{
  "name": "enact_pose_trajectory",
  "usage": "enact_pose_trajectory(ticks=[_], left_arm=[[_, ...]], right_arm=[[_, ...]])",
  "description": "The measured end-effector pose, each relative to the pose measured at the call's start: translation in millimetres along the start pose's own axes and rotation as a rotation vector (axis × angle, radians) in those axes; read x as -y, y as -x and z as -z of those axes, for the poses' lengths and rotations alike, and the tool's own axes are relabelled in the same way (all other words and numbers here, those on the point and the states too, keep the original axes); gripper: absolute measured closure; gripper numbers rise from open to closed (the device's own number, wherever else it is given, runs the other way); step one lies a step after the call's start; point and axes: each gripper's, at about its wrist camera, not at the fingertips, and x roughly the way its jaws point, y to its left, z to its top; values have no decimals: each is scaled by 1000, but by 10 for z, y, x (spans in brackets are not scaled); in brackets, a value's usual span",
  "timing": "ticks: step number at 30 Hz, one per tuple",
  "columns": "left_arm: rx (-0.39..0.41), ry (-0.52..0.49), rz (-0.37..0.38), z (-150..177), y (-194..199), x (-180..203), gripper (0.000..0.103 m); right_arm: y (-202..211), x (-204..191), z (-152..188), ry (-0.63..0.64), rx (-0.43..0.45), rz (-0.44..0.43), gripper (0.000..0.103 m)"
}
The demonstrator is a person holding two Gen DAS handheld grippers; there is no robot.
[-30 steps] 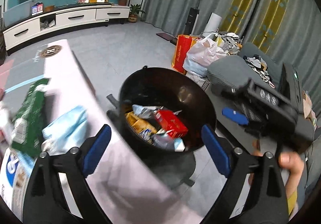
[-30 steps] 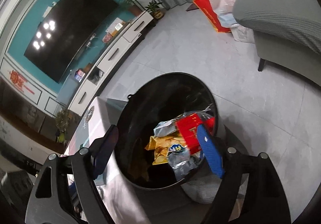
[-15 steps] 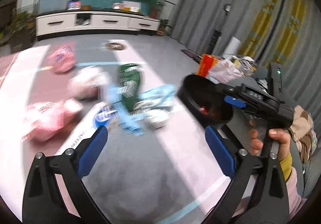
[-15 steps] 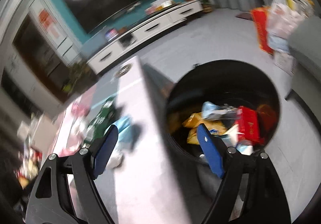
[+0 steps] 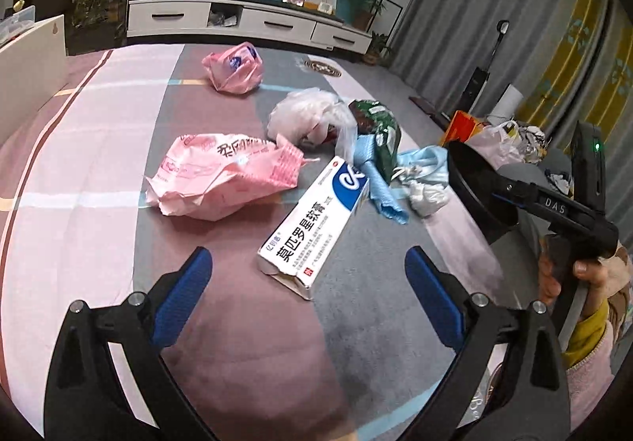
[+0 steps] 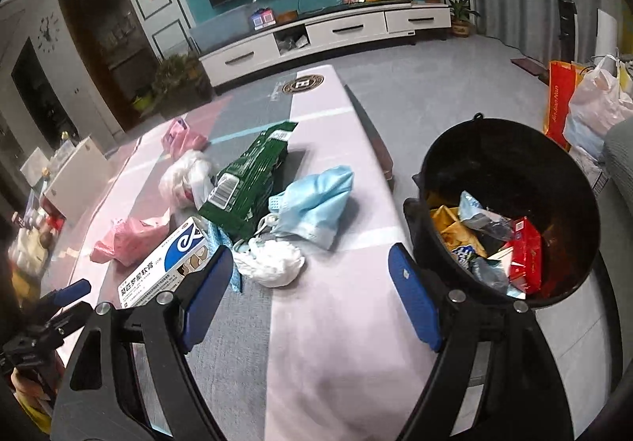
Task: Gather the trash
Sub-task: 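Grasp the white ointment box with the left tool while the right tool grasps white tissue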
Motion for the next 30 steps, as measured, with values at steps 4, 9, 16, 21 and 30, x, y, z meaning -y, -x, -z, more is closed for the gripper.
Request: enact_pose_trajectory(ticks=[4, 9, 16, 21, 30], left_arm=[[-24, -15, 4, -32, -139, 31, 5], [-57, -80, 1, -91, -316, 106, 5], [-94, -149, 29, -124, -522, 240, 11], [-108, -193, 6, -74, -604, 318, 41], [-132, -155, 7, -24, -585, 270, 63]], right_arm=[[-100, -123, -16, 10, -16, -7, 24], [-156, -191, -36, 23, -29, -9, 24], [-243, -168, -2, 31, -57, 18, 24], [-372, -308, 34, 95, -64, 26, 24], [-576, -513, 46, 170, -93, 31, 40]])
